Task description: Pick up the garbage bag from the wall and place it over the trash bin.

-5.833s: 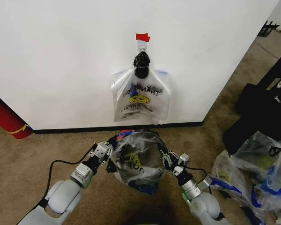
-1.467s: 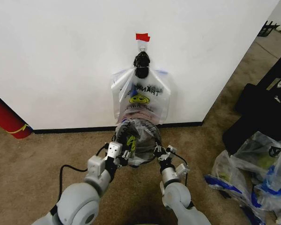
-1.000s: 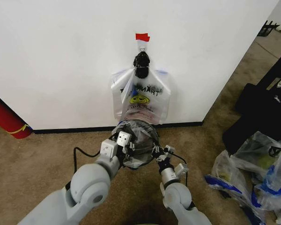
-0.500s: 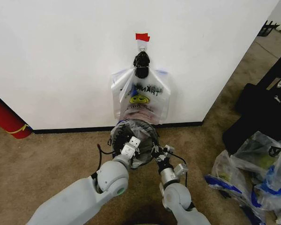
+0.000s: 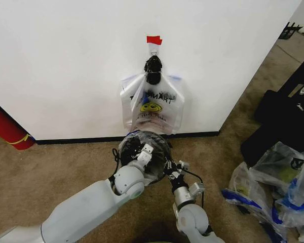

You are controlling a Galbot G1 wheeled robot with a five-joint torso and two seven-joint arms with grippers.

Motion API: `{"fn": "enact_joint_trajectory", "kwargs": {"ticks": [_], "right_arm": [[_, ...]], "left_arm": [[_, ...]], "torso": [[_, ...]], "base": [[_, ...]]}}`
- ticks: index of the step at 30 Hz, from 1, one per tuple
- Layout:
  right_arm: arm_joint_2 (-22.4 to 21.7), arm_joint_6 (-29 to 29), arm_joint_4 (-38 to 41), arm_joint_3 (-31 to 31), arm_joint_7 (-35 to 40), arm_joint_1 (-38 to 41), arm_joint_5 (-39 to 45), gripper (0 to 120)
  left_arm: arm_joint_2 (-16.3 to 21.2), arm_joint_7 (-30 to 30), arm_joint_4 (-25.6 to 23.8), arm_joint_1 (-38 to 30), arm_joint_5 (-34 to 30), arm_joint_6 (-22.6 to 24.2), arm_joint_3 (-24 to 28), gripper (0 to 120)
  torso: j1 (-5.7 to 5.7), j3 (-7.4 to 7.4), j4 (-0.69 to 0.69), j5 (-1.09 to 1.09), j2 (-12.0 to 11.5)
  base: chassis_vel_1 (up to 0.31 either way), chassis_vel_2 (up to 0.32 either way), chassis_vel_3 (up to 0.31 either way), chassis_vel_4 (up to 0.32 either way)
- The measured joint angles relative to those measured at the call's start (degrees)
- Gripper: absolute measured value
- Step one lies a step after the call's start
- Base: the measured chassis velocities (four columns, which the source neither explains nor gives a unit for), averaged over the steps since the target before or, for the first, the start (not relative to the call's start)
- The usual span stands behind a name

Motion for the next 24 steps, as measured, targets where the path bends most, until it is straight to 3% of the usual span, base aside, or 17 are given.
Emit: {"fn": "enact_joint_trajectory", "kwargs": {"ticks": [24], "right_arm": [[-1.17, 0.65, 4.6, -1.99, -0.67, -3.63, 0.1, 0]], "left_arm": [[-2.74, 3.37, 11.53, -2.47, 5.81, -0.05, 0.9, 0]], "torso": [[0.0, 0.0, 0.0, 0.0, 0.0]], "base": [[0.0, 0.0, 0.0, 0.0]]}}
